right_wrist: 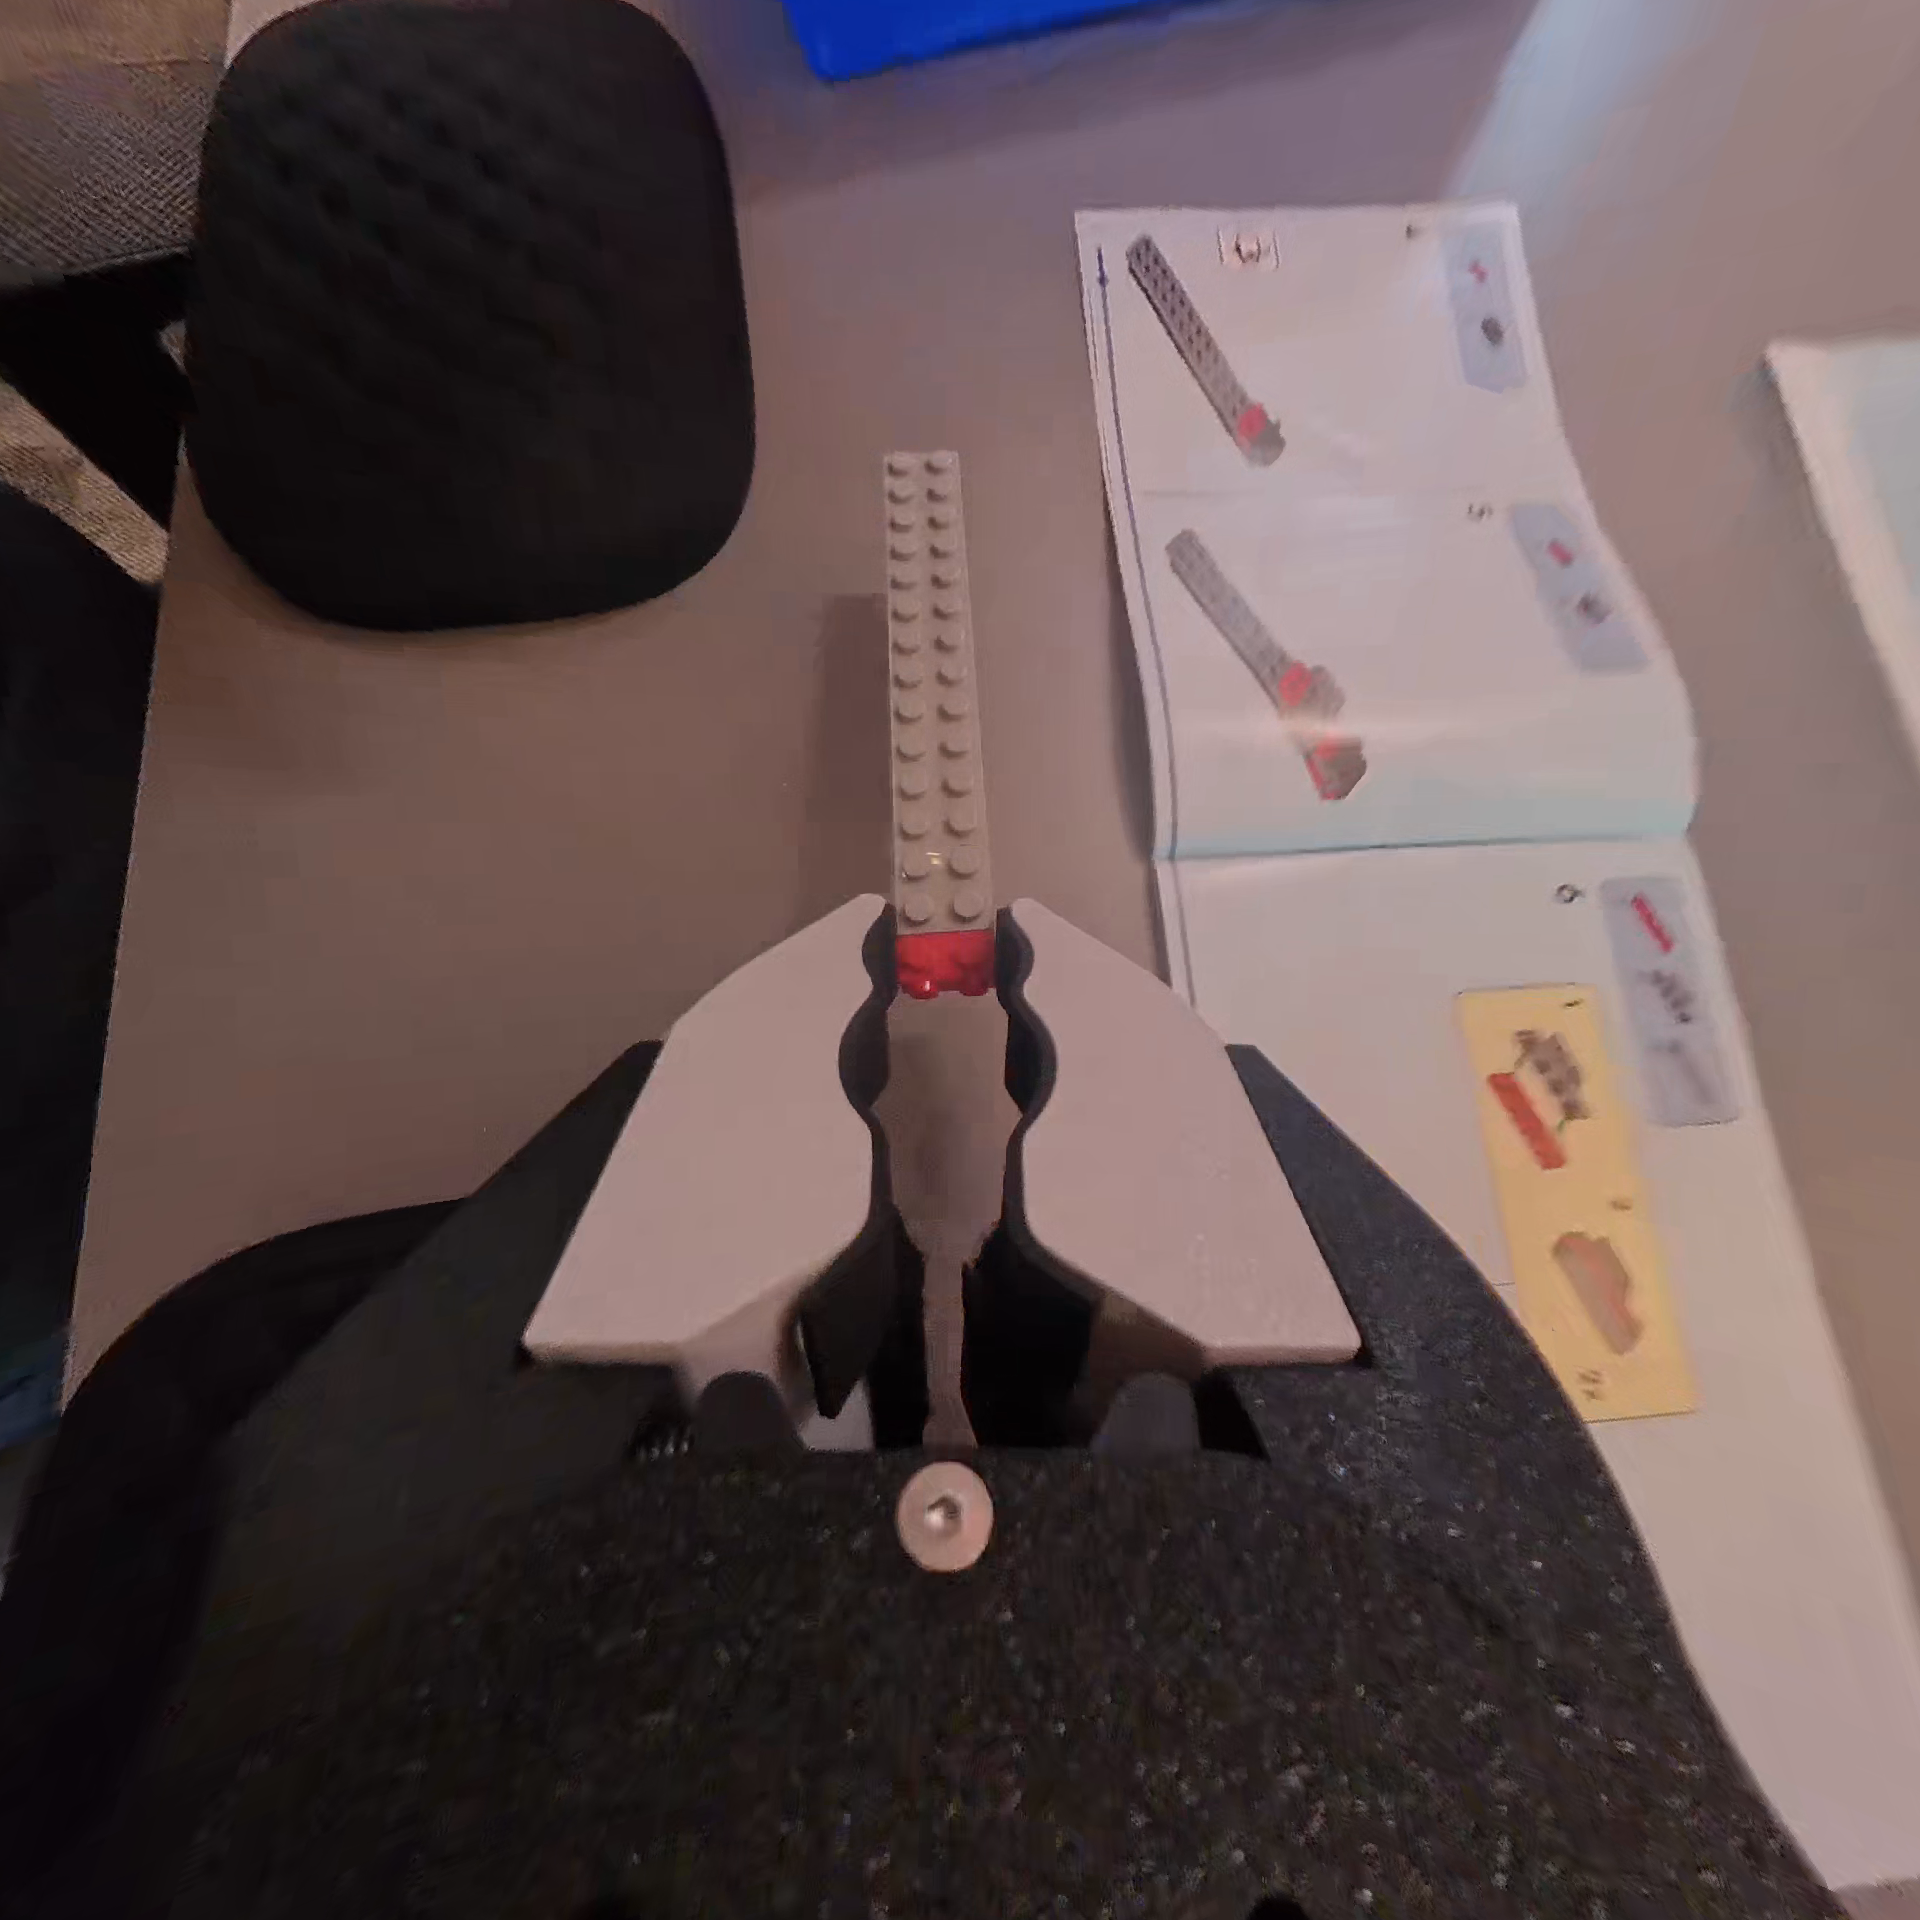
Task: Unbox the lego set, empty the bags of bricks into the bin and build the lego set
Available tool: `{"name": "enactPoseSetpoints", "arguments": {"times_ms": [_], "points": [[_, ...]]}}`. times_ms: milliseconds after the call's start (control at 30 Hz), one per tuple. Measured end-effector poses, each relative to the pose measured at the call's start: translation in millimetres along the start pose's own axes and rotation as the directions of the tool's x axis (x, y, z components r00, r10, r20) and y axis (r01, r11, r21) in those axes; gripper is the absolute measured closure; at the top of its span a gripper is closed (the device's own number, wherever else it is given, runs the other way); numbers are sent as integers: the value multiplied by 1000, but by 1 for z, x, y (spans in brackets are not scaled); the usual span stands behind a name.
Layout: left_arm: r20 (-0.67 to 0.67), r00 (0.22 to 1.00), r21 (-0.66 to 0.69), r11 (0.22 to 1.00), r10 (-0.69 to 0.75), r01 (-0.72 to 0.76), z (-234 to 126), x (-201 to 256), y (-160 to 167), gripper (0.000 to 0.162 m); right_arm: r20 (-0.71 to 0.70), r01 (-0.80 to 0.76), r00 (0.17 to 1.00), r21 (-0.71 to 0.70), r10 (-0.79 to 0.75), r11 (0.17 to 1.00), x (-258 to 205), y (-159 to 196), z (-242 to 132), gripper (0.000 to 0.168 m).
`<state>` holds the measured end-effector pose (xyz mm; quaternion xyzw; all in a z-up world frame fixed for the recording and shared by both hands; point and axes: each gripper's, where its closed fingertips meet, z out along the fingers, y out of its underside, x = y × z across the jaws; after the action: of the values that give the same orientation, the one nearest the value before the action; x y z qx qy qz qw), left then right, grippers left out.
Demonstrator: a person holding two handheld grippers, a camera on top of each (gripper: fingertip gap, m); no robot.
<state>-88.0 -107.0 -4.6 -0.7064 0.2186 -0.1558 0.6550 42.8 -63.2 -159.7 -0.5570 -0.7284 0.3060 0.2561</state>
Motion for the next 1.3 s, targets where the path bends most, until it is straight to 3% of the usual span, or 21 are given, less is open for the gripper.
{"name": "enactPoseSetpoints", "arguments": {"times_ms": [267,600,767,1033,1133,1233,1300], "points": [[109,991,-159,982,-82,99,-66,-25,28,119,44,-3,999,-81,7,997,-1,16,13,150],[188,981,-435,891,-51,130,-97,-55,75,119,76,20,997,-109,-12,994,-4,22,18,147],[381,924,-584,765,-37,272,-127,-101,97,119,75,11,997,33,-14,999,-2,5,8,132],[406,912,-728,623,55,286,-143,-143,116,119,40,-60,998,407,48,911,12,-30,-19,135],[478,862,-765,563,171,312,-167,-165,113,107,29,-50,999,454,41,890,12,-33,-25,135],[483,871,-725,601,94,337,-172,-167,106,107,9,-25,1000,453,24,891,12,-30,-23,135],[489,867,-741,568,92,358,-180,-171,111,108,3,-22,1000,438,23,899,13,-27,-20,134]]}}
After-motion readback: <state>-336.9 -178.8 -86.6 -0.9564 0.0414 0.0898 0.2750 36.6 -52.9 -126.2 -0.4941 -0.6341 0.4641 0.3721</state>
